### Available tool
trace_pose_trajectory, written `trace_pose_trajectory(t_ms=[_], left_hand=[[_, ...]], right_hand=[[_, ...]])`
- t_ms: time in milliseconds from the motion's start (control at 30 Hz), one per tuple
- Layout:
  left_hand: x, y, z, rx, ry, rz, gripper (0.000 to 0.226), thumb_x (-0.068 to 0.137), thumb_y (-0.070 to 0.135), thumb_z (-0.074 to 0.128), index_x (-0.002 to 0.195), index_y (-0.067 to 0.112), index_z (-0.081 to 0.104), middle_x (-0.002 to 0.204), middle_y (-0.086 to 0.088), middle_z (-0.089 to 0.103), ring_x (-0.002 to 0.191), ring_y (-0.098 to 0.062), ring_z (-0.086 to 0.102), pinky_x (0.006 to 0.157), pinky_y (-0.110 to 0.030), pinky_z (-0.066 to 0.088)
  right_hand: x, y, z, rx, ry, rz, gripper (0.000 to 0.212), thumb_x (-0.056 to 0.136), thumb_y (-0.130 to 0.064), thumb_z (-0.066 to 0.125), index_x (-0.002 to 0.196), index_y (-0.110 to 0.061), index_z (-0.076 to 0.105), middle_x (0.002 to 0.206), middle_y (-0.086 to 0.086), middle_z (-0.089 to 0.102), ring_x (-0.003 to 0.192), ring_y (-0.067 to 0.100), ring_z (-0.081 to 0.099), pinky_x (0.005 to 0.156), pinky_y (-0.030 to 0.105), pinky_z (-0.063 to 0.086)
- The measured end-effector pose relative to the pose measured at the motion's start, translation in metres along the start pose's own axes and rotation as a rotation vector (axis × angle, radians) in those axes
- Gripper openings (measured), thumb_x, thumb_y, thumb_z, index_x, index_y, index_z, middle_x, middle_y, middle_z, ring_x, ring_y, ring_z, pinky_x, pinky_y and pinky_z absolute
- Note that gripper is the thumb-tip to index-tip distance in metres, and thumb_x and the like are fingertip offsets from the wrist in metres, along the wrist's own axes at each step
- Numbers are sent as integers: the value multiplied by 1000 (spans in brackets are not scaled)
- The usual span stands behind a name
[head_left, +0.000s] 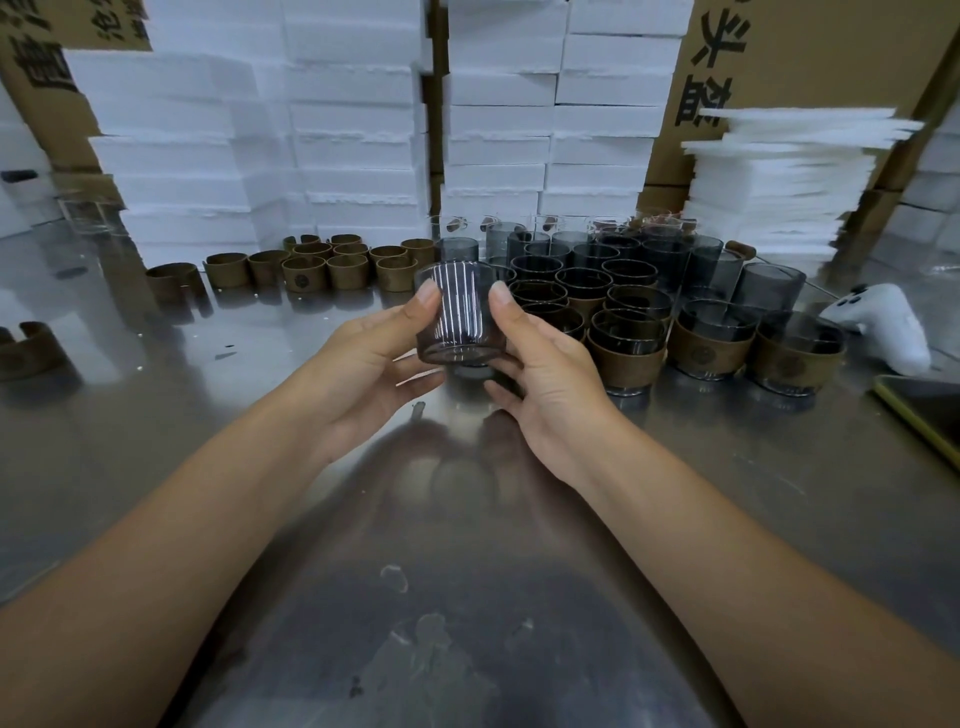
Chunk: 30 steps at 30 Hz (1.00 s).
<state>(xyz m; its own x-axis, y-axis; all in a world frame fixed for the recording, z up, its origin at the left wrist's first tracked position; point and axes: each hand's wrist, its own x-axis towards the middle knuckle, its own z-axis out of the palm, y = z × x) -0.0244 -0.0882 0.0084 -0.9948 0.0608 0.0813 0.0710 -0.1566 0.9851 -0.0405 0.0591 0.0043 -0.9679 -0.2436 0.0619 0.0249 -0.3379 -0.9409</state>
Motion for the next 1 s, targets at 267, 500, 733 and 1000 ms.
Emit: trace_pose_trajectory(t_ms=[267,500,733,1000], left_hand=[[1,0,-2,32,-56,15,30,72,53,59,86,34,77,94,5,74,87,-9,69,90,-30,49],[5,0,-2,186,149,90,38,66,59,62,85,28,74,88,8,73,82,-6,66,75,-26,46],[3,-4,3,218,129,127,73,59,53,67,120,12,59,111,0,69,93,-4,64,77,-27,49],[0,-1,4,146,78,125,49,69,46,62,108,18,67,110,-2,71,106,-15,63,82,-27,47]], right_hand=[[-2,5,3,-179,-74,-62,34,80,-58,52,86,-30,71,81,-15,73,74,-5,66,61,9,50],[-5,8,5,-211,-9,-175,23,92,-33,57,100,-12,65,70,-16,69,63,-13,61,56,4,42],[-3,8,5,-279,103,-191,35,83,-42,66,109,-18,59,100,-7,68,80,-8,61,70,11,48],[-6,0,4,-115,73,-85,37,80,-37,71,110,-15,65,84,-10,73,77,-2,68,63,13,49]])
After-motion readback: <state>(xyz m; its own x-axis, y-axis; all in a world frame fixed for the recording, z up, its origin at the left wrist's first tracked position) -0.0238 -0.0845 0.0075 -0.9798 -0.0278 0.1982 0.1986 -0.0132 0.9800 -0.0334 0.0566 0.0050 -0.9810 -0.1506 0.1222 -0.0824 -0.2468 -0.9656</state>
